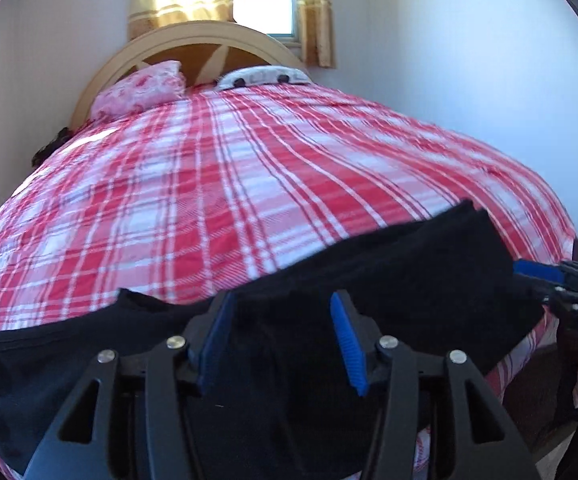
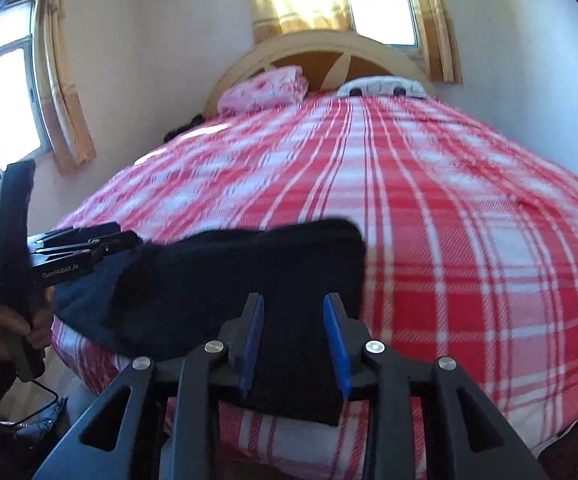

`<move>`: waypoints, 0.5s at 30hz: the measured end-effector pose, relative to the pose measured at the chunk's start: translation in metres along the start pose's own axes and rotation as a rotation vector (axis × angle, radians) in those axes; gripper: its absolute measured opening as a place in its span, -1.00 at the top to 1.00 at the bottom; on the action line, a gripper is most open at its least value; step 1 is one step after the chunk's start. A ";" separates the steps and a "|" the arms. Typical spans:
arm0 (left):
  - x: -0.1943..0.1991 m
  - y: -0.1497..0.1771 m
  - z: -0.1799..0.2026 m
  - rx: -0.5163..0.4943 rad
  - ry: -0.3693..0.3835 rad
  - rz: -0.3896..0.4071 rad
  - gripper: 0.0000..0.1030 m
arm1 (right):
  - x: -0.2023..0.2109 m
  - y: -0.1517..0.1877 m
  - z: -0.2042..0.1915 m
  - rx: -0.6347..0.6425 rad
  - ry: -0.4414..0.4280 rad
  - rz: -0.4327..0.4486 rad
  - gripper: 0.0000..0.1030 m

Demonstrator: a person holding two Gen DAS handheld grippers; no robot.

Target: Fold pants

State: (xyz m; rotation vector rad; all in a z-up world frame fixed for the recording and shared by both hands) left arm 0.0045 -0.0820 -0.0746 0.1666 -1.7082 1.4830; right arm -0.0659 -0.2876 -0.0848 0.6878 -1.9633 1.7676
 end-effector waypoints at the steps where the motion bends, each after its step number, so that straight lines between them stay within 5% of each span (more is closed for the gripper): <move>1: -0.008 0.005 0.002 0.004 -0.010 -0.024 -0.02 | -0.009 0.006 0.001 -0.019 -0.009 -0.027 0.35; 3: -0.020 0.015 -0.003 0.025 -0.048 -0.077 -0.03 | -0.029 0.018 0.001 -0.050 -0.013 -0.082 0.34; 7: -0.018 0.021 -0.020 0.092 -0.040 -0.080 -0.11 | -0.033 0.011 -0.016 0.012 -0.004 -0.040 -0.04; 15: 0.002 0.027 -0.041 0.158 -0.046 -0.042 -0.11 | -0.013 -0.037 -0.008 0.011 0.042 0.106 -0.04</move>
Point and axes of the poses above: each gripper's, at about its wrist camera, not at the fingertips, and x roughly against the way its jaws point, z to its right, y to its underside, the point moved 6 cm from there along -x, roughly the way its jaws point, and after that the axes turned 5 degrees about y, right-handed, at the moved point
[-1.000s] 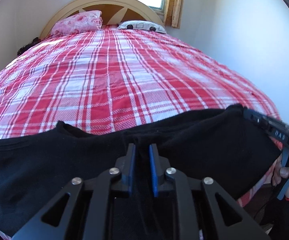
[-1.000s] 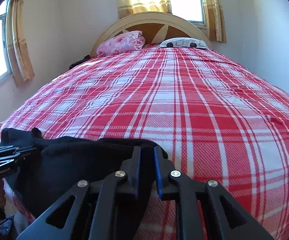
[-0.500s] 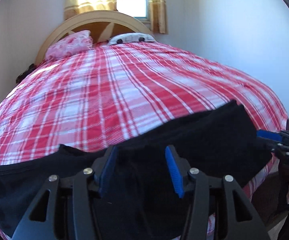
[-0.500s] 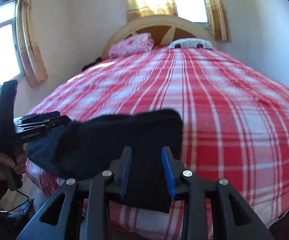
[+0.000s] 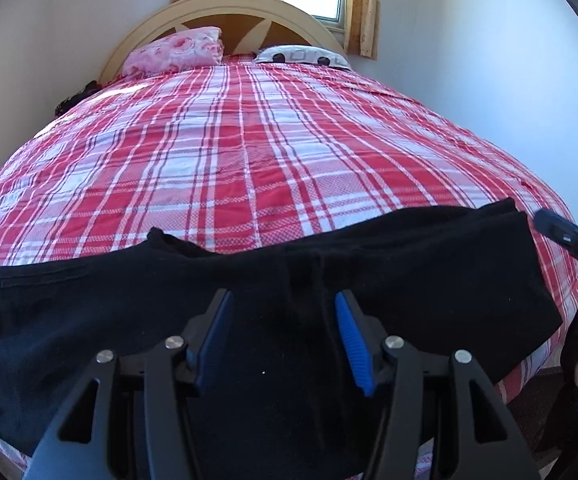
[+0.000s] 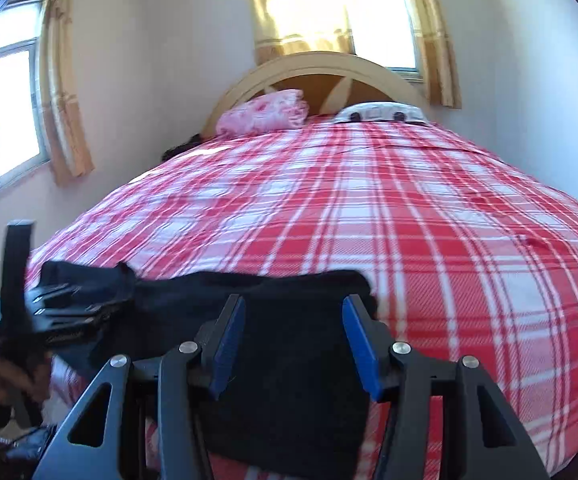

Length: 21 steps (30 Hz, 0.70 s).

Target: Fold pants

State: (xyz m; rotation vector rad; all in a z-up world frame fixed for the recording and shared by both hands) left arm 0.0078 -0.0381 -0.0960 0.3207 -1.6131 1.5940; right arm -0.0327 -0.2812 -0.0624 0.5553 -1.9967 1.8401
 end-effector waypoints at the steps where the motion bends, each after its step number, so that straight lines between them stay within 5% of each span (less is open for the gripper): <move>1: -0.001 0.002 0.003 -0.018 -0.008 0.000 -0.11 | -0.011 -0.002 0.005 -0.017 0.013 -0.024 -0.04; 4: -0.002 0.003 0.004 -0.041 -0.021 0.001 -0.11 | -0.052 0.009 0.014 -0.058 0.004 -0.134 -0.05; 10: 0.020 -0.003 -0.029 -0.011 -0.065 0.038 -0.18 | -0.049 0.003 -0.001 0.032 0.088 -0.069 -0.05; 15: 0.058 0.012 -0.118 0.120 -0.217 0.083 -0.33 | 0.004 -0.016 -0.031 -0.023 0.008 0.099 -0.04; 21: 0.104 0.040 -0.229 0.335 -0.428 0.139 -0.34 | 0.018 -0.003 -0.094 -0.036 -0.152 0.063 -0.04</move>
Point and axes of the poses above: each gripper's, at about its wrist camera, not at the fingertips, and x roughly against the way its jaws point, z to its right, y to its underside, the point moved 6 cm from there along -x, roughly the way its jaws point, and after that the axes turned 5 degrees about y, right-handed, at the moved point
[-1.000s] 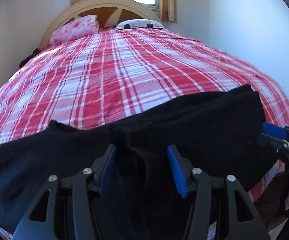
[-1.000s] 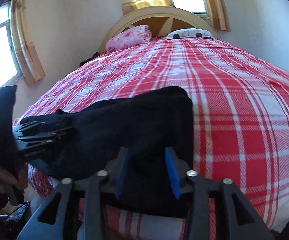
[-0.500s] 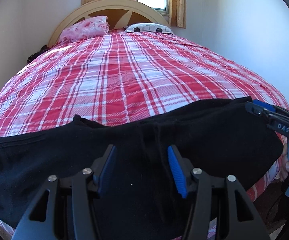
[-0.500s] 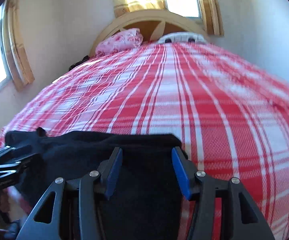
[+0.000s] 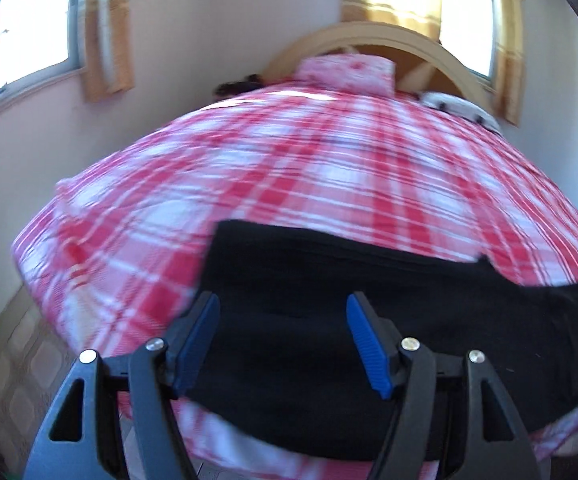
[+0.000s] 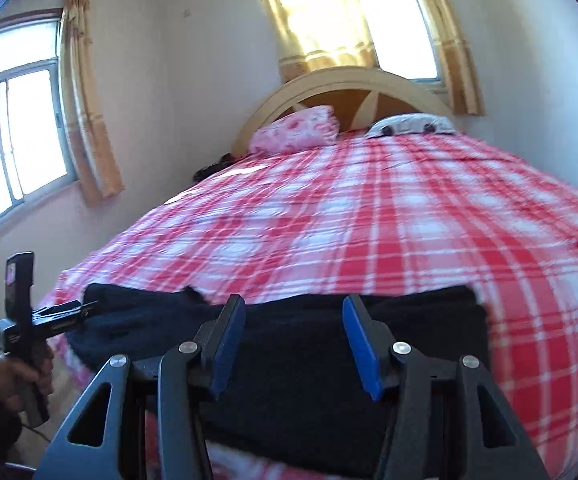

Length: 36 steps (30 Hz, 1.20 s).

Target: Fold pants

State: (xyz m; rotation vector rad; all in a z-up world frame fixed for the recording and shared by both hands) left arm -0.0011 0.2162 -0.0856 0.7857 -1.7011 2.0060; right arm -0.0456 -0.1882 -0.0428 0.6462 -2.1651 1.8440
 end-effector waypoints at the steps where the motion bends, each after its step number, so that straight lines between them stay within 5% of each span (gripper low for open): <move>1: -0.003 0.000 -0.016 0.027 -0.030 0.002 -0.34 | -0.002 0.004 -0.008 -0.011 -0.018 -0.009 -0.04; 5: -0.016 0.007 -0.045 0.104 -0.060 -0.017 -0.34 | -0.011 0.018 -0.033 -0.034 -0.073 -0.067 -0.04; 20: -0.028 0.025 -0.055 0.335 0.188 -0.045 -0.34 | -0.024 0.040 -0.069 -0.062 -0.131 -0.172 -0.04; 25: -0.032 0.028 -0.037 0.191 0.058 -0.065 -0.18 | -0.027 0.041 -0.075 -0.061 -0.152 -0.185 -0.04; 36: -0.033 0.022 -0.028 0.199 0.078 -0.107 0.40 | -0.023 0.042 -0.068 -0.105 -0.164 -0.180 -0.05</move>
Point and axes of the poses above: each gripper's, at about its wrist camera, not at the fingertips, and x roughly against the way its jaws point, z to its right, y to its underside, the point moved 6 cm from there along -x, roughly the way its jaws point, and after that the axes turned 5 degrees about y, right-handed, at the moved point
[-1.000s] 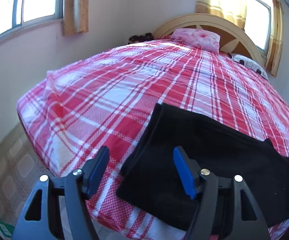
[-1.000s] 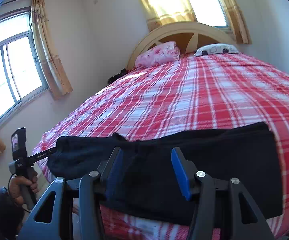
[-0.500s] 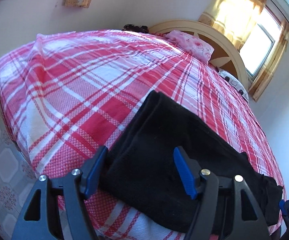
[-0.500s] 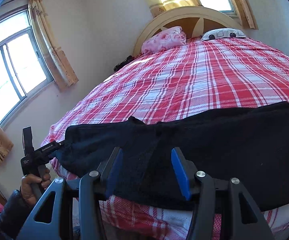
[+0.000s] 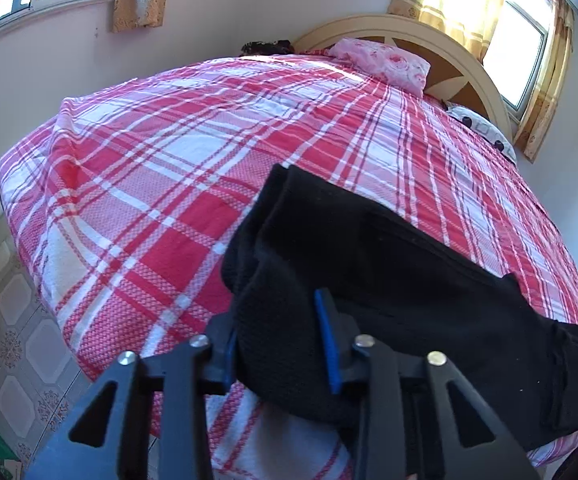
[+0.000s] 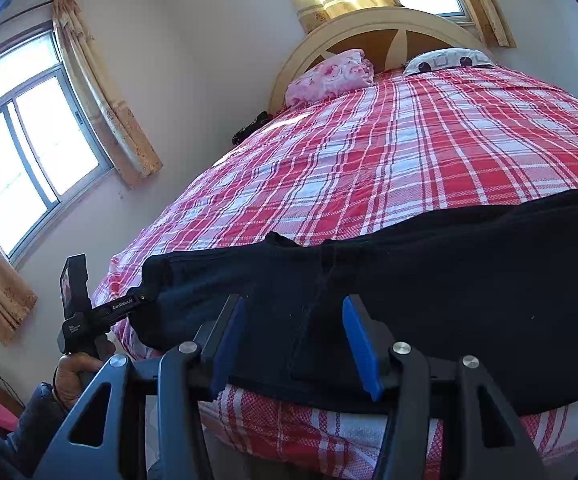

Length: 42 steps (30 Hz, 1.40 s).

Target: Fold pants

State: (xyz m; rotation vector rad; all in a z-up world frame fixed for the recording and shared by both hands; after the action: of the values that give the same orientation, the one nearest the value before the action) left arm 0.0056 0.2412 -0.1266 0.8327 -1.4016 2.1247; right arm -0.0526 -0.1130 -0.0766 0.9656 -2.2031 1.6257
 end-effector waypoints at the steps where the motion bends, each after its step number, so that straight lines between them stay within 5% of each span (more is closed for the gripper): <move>1: 0.000 0.000 0.002 -0.002 -0.001 -0.001 0.44 | 0.001 0.000 0.002 -0.005 -0.001 0.000 -0.05; 12: 0.039 -0.026 0.032 -0.002 0.102 0.066 0.49 | 0.028 -0.015 0.034 -0.090 0.036 0.079 -0.05; 21: 0.086 -0.040 0.150 -0.237 0.275 0.168 0.50 | 0.050 -0.024 0.084 -0.195 0.095 0.137 -0.05; 32: 0.085 0.040 0.336 -0.552 0.590 0.079 0.50 | 0.092 -0.025 0.164 -0.359 0.157 0.204 -0.05; 42: 0.060 0.138 0.412 -0.805 0.579 0.038 0.50 | 0.131 -0.010 0.205 -0.392 0.211 0.230 -0.05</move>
State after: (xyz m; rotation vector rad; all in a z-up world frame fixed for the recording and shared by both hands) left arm -0.0326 -0.1895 -0.0512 -0.1143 -1.7038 1.4133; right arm -0.1067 -0.3503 -0.0702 0.4295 -2.4196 1.2342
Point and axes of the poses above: each gripper's, at about its wrist camera, not at the fingertips, and x roughly against the way its jaws point, z to its right, y to its underside, the point moved 6 cm from there along -x, roughly the way its jaws point, and after that the axes turned 5 degrees about y, right-handed, at the moved point
